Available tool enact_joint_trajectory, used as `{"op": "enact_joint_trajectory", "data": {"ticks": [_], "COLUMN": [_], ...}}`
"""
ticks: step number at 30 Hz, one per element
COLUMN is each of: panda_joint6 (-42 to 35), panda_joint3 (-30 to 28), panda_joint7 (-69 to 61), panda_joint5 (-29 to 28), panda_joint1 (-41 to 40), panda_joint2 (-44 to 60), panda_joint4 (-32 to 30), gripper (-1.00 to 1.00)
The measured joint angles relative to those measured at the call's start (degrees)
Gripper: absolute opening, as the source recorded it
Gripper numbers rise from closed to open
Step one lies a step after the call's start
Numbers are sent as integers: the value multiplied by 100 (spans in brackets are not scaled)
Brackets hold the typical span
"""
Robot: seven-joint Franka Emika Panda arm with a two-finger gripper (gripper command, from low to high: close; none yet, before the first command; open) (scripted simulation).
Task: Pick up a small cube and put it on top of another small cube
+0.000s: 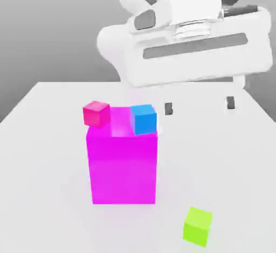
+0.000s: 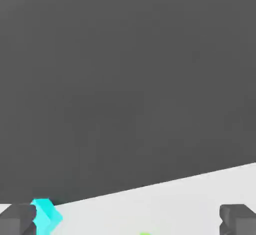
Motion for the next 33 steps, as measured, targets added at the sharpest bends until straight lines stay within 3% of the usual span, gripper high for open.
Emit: {"op": "enact_joint_trajectory", "data": {"ticks": [6, 11, 15, 16, 22, 28, 33], "panda_joint6": [560, 1071, 1715, 1813, 1874, 1078, 424], "panda_joint3": [140, -180, -384, -408, -417, -249, -167], "panda_joint7": [1257, 2321, 2524, 2541, 2558, 2403, 3030], "panda_joint5": [-522, -1156, -1356, -1377, -1395, -1179, -1231], "panda_joint1": [262, 677, 858, 877, 884, 769, 1135], "panda_joint2": [1240, 2256, 3088, 3208, 3268, 2302, 2546], "panda_joint4": [-276, -424, -293, -272, -260, -433, 437], "gripper": [0, 0, 0, -100, -100, -100, -100]}}
